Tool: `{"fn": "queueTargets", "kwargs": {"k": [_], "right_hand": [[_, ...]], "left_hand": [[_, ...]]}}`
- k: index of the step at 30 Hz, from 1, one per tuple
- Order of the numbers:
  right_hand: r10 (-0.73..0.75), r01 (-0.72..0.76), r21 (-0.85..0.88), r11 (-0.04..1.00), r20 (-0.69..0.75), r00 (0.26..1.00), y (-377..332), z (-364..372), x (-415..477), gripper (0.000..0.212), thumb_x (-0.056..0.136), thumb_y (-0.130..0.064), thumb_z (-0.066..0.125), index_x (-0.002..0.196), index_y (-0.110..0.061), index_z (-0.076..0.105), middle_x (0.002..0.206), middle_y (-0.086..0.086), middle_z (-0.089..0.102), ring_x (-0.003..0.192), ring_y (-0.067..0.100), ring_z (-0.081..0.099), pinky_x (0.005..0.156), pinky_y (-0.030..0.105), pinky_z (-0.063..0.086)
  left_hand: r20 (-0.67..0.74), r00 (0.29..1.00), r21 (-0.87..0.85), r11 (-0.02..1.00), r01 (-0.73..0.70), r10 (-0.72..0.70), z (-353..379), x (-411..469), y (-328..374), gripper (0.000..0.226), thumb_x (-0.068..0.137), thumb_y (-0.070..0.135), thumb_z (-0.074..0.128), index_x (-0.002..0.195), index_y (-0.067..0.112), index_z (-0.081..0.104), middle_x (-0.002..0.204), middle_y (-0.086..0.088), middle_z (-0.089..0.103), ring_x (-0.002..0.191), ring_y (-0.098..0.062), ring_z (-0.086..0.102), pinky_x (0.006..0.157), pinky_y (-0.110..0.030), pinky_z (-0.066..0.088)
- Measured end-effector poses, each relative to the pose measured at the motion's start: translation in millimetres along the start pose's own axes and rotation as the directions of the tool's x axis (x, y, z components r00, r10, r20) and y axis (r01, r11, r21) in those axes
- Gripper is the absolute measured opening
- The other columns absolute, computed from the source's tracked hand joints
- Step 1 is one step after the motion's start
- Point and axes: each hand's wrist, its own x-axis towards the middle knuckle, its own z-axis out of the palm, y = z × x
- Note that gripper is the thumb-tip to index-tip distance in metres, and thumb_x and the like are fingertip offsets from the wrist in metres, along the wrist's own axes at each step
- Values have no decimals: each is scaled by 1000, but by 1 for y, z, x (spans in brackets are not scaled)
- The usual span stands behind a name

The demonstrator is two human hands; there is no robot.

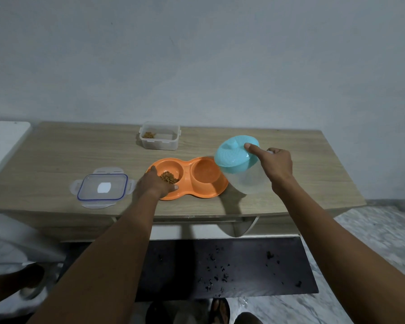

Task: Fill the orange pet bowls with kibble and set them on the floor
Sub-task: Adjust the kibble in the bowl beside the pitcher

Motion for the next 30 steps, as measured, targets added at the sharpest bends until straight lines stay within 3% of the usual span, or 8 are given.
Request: {"fn": "queueTargets", "kwargs": {"k": [2, 8, 13, 16, 20, 26, 30], "right_hand": [[18, -18, 88, 996, -6, 1000, -3, 4, 5, 62, 50, -66, 86, 64, -26, 40, 77, -6, 44, 79, 22, 48, 58, 30, 38], [-24, 30, 252, 967, -26, 999, -10, 26, 31, 66, 63, -53, 88, 59, -21, 31, 64, -3, 32, 64, 18, 35, 62, 32, 31], [18, -25, 320, 947, 24, 1000, -21, 54, 60, 60, 65, -53, 89, 61, -19, 40, 67, -3, 40, 65, 17, 39, 63, 32, 35], [39, -58, 321, 945, 66, 997, -24, 74, 77, 52, 68, -52, 88, 69, -14, 52, 76, 1, 52, 71, 16, 49, 66, 31, 42], [60, -96, 321, 942, 120, 991, -30, 98, 96, 52, 72, -48, 87, 68, -12, 49, 72, 1, 49, 67, 15, 46, 63, 30, 40], [50, -108, 292, 950, 201, 978, -36, 120, 123, 52, 72, -49, 86, 82, -7, 58, 77, 4, 50, 71, 16, 46, 63, 32, 40], [50, -114, 265, 957, 239, 970, -36, 131, 133, 49, 76, -46, 84, 71, -10, 51, 72, 1, 47, 68, 15, 43, 62, 32, 37]], "left_hand": [[-1, 1000, 12, 1000, 6, -6, -2, -1, 2, 119, 61, 42, 91, 156, 16, 24, 153, -12, 43, 136, -36, 45, 105, -49, 45], [0, 1000, 25, 999, 30, -30, -7, -5, 12, 116, 60, 35, 93, 153, 9, 29, 151, -14, 43, 135, -34, 45, 105, -48, 44], [-19, 998, 33, 998, 56, -56, -10, -3, 14, 116, 55, 34, 96, 150, 6, 35, 144, -16, 51, 129, -34, 51, 101, -47, 47], [7, 999, 45, 998, 52, -52, -11, 2, 13, 115, 49, 39, 96, 145, 5, 44, 140, -15, 54, 125, -34, 54, 98, -46, 49], [8, 998, 47, 997, 57, -58, -11, 12, 10, 117, 27, 52, 90, 131, 7, 58, 123, -12, 65, 111, -31, 63, 91, -47, 54], [-7, 997, 124, 989, 78, -77, -11, 10, 19, 120, 46, 44, 95, 148, 11, 42, 139, -13, 52, 125, -34, 54, 98, -45, 49], [3, 995, 86, 992, 97, -97, -12, 10, 16, 99, 36, 41, 96, 122, 7, 62, 115, -13, 68, 101, -31, 66, 84, -42, 55]]}}
